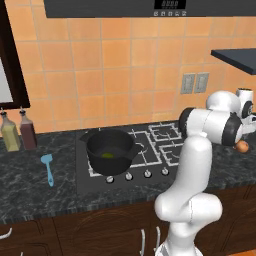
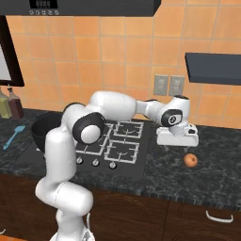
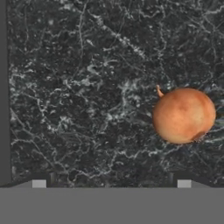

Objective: Put the lime and onion in the pot. Retrieve the spatula and lightly stir the vegetables in the pot.

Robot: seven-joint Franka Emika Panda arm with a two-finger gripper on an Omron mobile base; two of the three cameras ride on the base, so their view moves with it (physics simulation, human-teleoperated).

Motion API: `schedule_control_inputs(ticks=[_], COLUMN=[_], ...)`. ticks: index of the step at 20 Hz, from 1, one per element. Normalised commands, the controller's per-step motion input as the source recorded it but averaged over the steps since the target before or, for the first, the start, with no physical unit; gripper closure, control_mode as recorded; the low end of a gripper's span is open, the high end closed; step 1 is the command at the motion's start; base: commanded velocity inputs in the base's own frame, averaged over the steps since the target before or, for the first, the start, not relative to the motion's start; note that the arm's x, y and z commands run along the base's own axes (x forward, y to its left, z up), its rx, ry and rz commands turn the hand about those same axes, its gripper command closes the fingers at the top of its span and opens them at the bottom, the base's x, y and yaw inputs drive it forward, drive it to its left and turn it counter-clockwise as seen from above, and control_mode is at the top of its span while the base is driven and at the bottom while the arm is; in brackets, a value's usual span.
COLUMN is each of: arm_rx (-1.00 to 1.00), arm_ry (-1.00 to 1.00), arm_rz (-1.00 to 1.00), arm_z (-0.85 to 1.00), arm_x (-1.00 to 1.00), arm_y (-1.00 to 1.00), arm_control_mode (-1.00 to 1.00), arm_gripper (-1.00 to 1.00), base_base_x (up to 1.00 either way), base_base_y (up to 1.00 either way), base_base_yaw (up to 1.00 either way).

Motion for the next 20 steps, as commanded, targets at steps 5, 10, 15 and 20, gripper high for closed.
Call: schedule_control_inputs(ticks=[5, 10, 15, 20], arm_rx=[0.00, 0.00, 0.00, 0.00], arm_ry=[0.00, 0.00, 0.00, 0.00], arm_rz=[0.00, 0.00, 0.00, 0.00], arm_z=[-0.04, -0.10, -0.16, -0.23], arm_x=[0.23, 0.23, 0.02, 0.00], arm_y=[-0.06, -0.35, -0.41, -0.27], arm_control_mode=[-1.00, -1.00, -1.00, -1.00], arm_gripper=[-1.00, -1.00, -1.00, -1.00], base_base_x=[0.00, 0.00, 0.00, 0.00], base_base_y=[0.00, 0.00, 0.00, 0.00], base_base_yaw=[0.00, 0.00, 0.00, 0.00])
